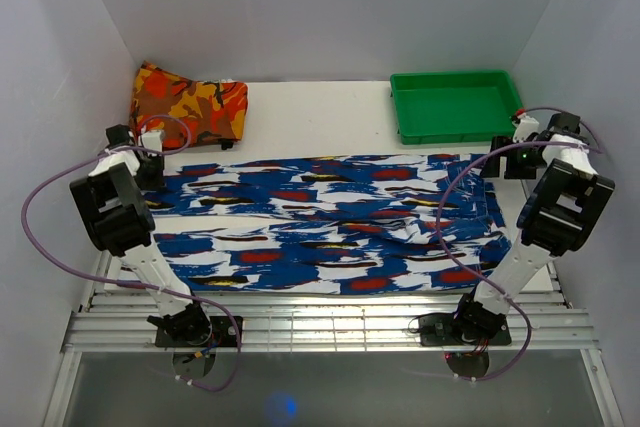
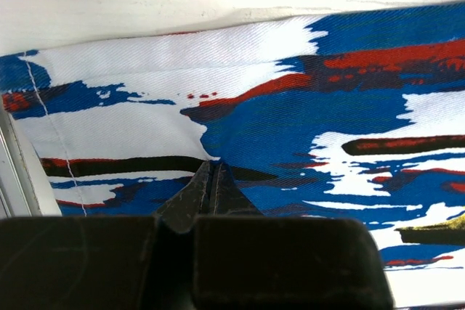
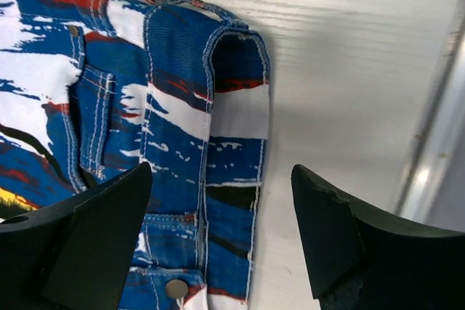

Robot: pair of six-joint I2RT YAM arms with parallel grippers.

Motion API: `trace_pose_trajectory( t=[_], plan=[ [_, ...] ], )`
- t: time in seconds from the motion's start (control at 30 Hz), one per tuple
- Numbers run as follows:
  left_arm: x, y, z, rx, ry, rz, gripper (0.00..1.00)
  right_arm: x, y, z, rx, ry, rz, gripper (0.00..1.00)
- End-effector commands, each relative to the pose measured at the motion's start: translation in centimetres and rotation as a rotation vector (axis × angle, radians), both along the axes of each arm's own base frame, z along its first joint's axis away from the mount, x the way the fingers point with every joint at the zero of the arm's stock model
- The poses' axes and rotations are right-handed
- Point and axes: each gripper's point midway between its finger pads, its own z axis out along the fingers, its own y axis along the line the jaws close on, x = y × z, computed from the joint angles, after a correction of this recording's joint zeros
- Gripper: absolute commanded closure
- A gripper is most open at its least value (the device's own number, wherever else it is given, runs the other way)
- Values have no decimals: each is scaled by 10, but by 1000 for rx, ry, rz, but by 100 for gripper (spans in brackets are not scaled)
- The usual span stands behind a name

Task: Fold and stack the trousers
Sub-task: Flatten the trousers out

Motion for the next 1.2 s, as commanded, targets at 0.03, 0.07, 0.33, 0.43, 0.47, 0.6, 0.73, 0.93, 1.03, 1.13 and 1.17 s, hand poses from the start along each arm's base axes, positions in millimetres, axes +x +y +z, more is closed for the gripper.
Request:
trace_pose_trajectory(
  t=[0.03, 0.07, 0.33, 0.43, 0.47, 0.6, 0.73, 0.93, 1.03, 1.13, 1.17],
  plan=[
    [-22, -4, -12, -24, 103, -7, 100, 14, 13, -15, 122, 12, -17, 17],
    [-22, -5, -13, -27, 103, -7, 100, 15, 15, -26, 145, 32, -19, 18],
    [-18, -1, -13, -20, 106, -7, 100, 26, 40, -28, 323, 2, 18, 44],
    [-17, -1, -13, -20, 106, -5, 100, 29, 43, -23, 350, -15, 21, 51],
    [-16, -1, -14, -20, 106, -7, 100, 32, 43, -20, 352, -22, 22, 53],
    [-16, 0, -16, -22, 113, -5, 100, 35, 44, -12, 367, -32, 28, 59],
    [-17, -1, -15, -21, 114, -8, 100, 32, 44, -3, 347, -47, 34, 53],
    [-17, -2, -17, -30, 116, -7, 100, 26, 38, -1, 282, -48, 19, 46],
    [-16, -2, -16, -29, 113, -4, 100, 22, 35, -5, 253, -27, 13, 39],
    [-16, -2, -17, -30, 116, -6, 100, 19, 34, -4, 234, -31, 13, 35],
    [-17, -2, -17, -31, 117, -6, 100, 16, 35, -4, 234, -30, 14, 35]
  ],
)
